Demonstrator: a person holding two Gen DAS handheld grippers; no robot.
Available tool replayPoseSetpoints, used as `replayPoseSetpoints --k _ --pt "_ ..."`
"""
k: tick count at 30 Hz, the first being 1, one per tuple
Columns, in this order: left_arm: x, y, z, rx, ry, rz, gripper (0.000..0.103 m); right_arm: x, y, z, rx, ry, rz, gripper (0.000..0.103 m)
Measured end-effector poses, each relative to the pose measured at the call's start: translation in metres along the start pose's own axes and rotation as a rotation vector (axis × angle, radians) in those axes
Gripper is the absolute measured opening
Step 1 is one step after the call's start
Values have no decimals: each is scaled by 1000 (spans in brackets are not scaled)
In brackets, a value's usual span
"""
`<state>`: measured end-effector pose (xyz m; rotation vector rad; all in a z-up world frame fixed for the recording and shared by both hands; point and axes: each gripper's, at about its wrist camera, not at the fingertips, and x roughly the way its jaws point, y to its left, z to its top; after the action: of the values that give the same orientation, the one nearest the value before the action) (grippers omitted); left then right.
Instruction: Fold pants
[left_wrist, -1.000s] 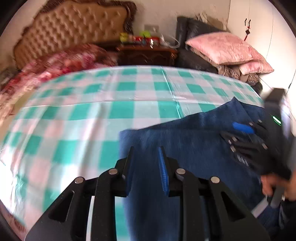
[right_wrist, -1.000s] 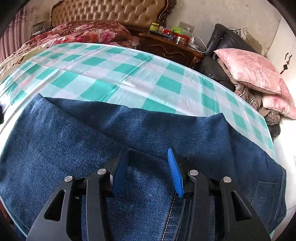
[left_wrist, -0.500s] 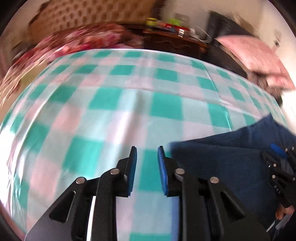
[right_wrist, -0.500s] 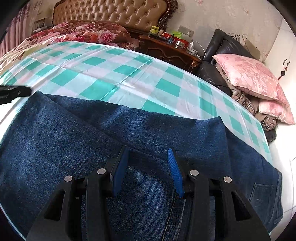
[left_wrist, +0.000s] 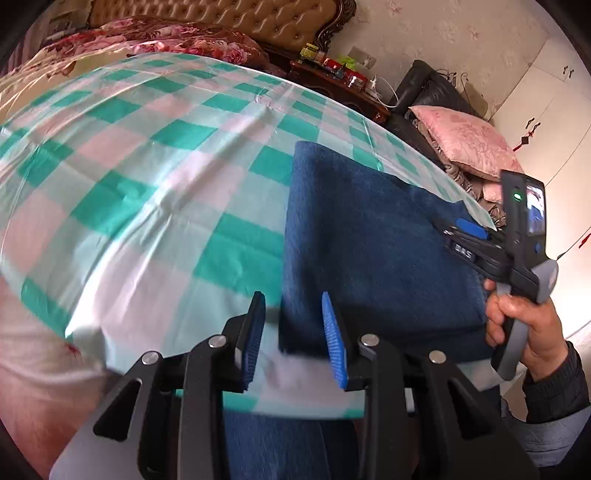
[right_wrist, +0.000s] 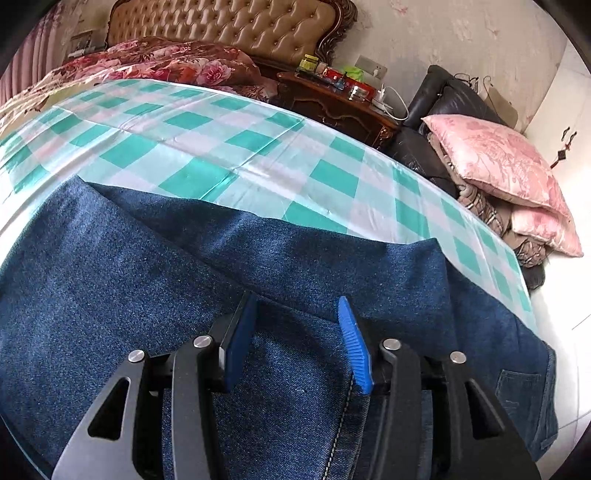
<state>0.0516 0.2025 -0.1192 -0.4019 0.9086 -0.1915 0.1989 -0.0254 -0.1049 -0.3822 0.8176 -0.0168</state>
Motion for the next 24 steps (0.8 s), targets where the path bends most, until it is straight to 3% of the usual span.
replayPoseSetpoints --k 2,5,9,12,17,21,24 --pt "-2 -3 -5 7 6 -11 31 2 -5 3 24 18 -7 64" --pt "0 -8 -7 27 9 -1 29 -1 -18 12 94 83 7 69" --pt "-4 -4 -7 8 5 -24 21 -35 -10 30 99 35 58 70" --pt "-8 -8 -7 17 -15 -21 17 -58 20 50 47 22 142 71" --pt "-15 -17 -7 50 -47 11 16 -68 85 73 -16 117 323 71" --pt "-19 -23 -9 73 -70 30 15 -61 141 77 -85 183 331 70" --pt "-24 -25 -9 76 -93 17 14 -49 162 74 -87 232 323 69"
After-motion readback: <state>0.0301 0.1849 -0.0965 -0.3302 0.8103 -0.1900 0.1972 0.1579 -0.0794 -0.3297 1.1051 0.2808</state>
